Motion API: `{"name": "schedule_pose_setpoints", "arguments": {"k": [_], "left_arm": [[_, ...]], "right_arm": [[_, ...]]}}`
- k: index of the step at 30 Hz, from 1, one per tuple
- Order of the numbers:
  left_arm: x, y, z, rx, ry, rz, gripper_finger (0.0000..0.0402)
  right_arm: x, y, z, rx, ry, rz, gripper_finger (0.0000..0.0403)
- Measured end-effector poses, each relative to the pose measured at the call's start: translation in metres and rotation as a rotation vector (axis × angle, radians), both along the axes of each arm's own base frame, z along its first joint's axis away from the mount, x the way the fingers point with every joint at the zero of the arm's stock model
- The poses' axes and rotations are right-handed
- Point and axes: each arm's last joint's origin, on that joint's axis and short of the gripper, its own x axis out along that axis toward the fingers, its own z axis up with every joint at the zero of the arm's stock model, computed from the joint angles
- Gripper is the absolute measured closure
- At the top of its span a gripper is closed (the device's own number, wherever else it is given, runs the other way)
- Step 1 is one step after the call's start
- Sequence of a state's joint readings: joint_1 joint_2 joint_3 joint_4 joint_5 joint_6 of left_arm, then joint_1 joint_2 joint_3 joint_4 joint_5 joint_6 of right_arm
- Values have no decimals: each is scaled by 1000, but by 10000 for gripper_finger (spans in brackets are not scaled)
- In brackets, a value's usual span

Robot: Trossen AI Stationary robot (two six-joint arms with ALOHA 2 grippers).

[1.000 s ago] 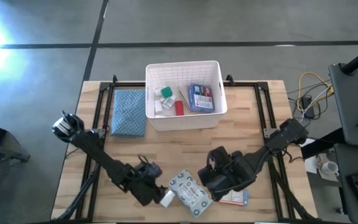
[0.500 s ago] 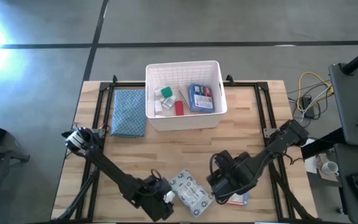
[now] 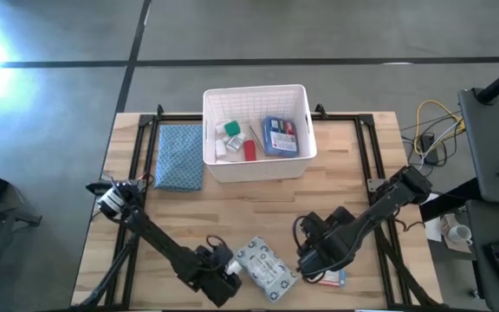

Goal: Pick & place medical supplies in basket/bin
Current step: Put the white pill bottle into the white container

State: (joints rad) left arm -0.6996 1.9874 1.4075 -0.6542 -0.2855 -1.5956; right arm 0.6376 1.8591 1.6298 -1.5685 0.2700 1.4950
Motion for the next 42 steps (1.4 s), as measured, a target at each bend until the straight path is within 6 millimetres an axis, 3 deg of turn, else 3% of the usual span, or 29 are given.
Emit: {"name": "schedule_pose_setpoints", "arguments": {"k": [6,15,25,28,33,37,40,42], "left_arm": [[-2,2,-3,-12,25,82,63],[3,16,-4,63,65,40,75],[-5,32,-7,151,243,-41,189],[-12,36,0,155,308,-78,222],[-25,45,48,110,195,-70,236],[-41,58,121,201,-153,-2,219],[-59,82,177,382,-444,88,215],[-69,105,205,513,-550,150,219]], "right_arm": [[-3,-3,-11,-35,50,55,177],[-4,-2,-11,-41,52,88,177],[-16,12,-9,-77,-51,-14,194],[-20,17,-8,-101,-102,-60,197],[-27,22,-4,-133,-227,-149,198],[-32,25,2,-167,-358,-196,198],[-34,25,6,-187,-444,-220,198],[-33,26,8,-190,-471,-221,198]]}}
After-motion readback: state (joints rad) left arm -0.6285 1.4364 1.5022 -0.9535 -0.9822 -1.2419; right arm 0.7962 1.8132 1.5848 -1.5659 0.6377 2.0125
